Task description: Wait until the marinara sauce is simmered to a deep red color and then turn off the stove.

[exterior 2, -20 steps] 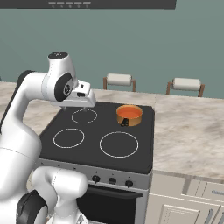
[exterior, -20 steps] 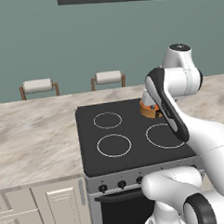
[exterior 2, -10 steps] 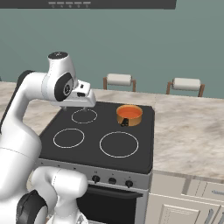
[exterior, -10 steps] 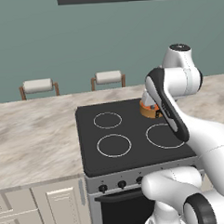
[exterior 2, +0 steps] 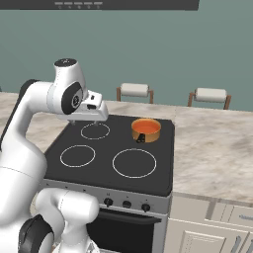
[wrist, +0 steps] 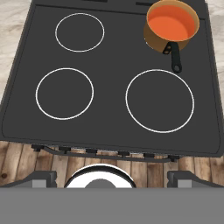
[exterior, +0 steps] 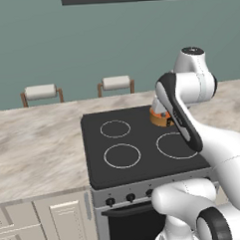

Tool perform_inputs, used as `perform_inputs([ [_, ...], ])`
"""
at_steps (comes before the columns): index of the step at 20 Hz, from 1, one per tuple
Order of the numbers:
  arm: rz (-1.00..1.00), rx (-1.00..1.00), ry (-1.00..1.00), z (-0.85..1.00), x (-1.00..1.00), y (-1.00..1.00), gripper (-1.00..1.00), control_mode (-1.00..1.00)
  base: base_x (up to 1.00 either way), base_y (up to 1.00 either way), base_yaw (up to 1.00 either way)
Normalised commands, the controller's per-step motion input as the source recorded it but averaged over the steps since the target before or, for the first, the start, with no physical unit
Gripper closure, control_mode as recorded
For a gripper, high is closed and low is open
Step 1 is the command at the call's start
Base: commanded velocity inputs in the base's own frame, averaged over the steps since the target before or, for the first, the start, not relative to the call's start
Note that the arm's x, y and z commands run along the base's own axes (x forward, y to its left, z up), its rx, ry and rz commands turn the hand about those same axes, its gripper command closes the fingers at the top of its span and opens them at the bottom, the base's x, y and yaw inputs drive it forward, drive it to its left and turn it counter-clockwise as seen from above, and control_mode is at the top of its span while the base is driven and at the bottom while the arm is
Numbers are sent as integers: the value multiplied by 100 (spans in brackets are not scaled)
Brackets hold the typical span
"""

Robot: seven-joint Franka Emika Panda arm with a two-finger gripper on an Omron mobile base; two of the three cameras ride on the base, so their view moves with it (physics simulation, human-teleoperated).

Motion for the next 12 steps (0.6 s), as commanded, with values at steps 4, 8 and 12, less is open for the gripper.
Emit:
perform_inputs([
  [4,0,0,0,0,0,0,-100,-100,0,0,0],
  [8,0,0,0,0,0,0,-100,-100,0,0,0],
  [12,0,0,0,0,0,0,-100,-100,0,0,0],
])
